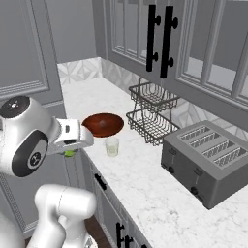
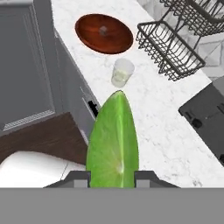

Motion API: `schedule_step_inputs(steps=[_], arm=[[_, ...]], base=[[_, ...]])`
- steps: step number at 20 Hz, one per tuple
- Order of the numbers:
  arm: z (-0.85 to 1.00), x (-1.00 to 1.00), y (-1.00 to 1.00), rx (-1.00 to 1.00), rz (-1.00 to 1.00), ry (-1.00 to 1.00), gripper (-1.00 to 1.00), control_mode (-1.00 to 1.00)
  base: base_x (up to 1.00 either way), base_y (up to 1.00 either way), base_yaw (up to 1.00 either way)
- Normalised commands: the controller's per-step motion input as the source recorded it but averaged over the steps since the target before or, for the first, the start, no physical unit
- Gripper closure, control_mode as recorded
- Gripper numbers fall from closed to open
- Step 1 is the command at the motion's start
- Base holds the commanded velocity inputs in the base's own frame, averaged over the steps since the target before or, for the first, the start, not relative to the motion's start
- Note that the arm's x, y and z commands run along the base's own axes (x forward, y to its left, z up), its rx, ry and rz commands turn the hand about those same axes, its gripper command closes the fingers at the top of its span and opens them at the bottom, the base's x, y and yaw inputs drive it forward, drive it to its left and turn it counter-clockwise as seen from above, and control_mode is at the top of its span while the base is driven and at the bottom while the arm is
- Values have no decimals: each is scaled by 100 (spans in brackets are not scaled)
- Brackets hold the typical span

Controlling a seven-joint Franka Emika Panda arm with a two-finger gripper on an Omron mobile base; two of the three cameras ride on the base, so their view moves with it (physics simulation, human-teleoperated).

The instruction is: Grab a lemon wedge from the fridge and one ice cube from the ice bowl, and put them in the glass of lemonade.

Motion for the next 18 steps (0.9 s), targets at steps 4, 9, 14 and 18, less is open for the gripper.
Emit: schedule_step_inputs(steps=[4, 9, 14, 18], arm=[[0, 0, 0, -49, 65, -5, 100, -100], [0, 16, -5, -54, 65, 0, 100, -100], [-1, 26, -27, -51, 75, 5, 100, -100], [-10, 26, -23, -51, 78, 8, 100, -100]], base=[[0, 0, 0], [0, 0, 0], [0, 0, 0], [0, 0, 0]])
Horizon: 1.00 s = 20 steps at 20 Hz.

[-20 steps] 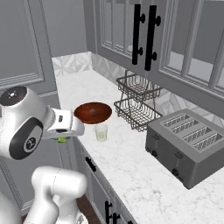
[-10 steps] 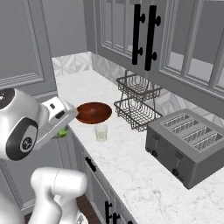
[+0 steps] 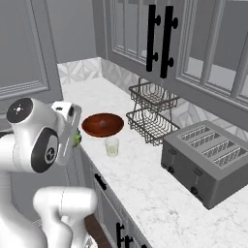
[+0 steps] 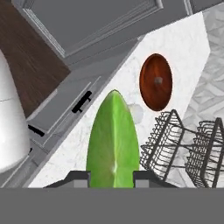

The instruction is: Grab a lemon wedge from the fridge and one ice cube from the ice bowl, and put them in the glass of lemonade.

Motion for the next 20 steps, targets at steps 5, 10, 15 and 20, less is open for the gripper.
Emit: schedule_step_inputs(steps=[5, 10, 15, 20], arm=[[-22, 32, -25, -54, 75, 5, 100, -100], [-38, 43, -25, -63, 69, 0, 100, -100], [-40, 48, -21, -63, 70, 0, 100, -100], [-34, 49, -25, -60, 68, 0, 100, -100]], base=[[0, 0, 0], [0, 0, 0], [0, 0, 0], [0, 0, 0]])
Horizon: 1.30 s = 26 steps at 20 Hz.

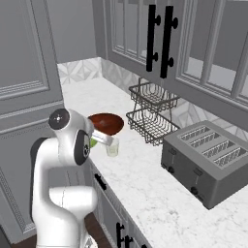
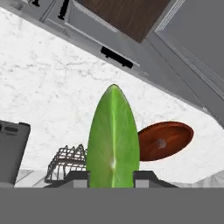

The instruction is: Grab a lemon wedge from the fridge and one ice cube from the ice bowl, and put them in the glass of lemonade.

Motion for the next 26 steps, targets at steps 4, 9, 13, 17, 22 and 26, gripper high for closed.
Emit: schedule_step_inputs(steps=[4, 9, 13, 17, 22, 26], arm=[[-8, 44, -10, -53, 57, 0, 100, -100], [0, 50, 3, -43, 32, 3, 100, -100], [-1, 20, 9, -14, 9, 1, 100, -100], [0, 34, 5, 2, -1, 0, 100, -100], [-2, 47, 0, 9, -5, 0, 100, -100], [-17, 29, 13, 10, -10, 0, 100, -100]], base=[[0, 0, 0], [0, 0, 0], [0, 0, 0], [0, 0, 0], [0, 0, 0], [0, 0, 0]])
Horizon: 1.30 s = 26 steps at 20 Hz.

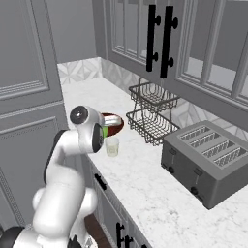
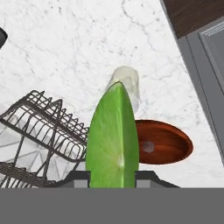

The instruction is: Grab a lemon wedge from the fridge and one ice cube from the ice bowl, and put them in the glass of lemonade.

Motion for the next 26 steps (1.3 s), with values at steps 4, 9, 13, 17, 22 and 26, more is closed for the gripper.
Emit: schedule_step_inputs(steps=[4, 9, 13, 17, 22, 26], arm=[[-20, 38, 11, 6, -6, 0, 100, -100], [-27, 43, 0, 0, 0, 0, 100, -100], [-32, 30, 0, 0, 0, 0, 100, -100], [-27, 28, 0, 0, 0, 0, 100, -100], [-22, 21, 0, 0, 0, 0, 100, -100], [-24, 1, 0, 0, 0, -1, 100, -100]], base=[[0, 0, 0], [0, 0, 0], [0, 0, 0], [0, 0, 0], [0, 0, 0], [0, 0, 0]])
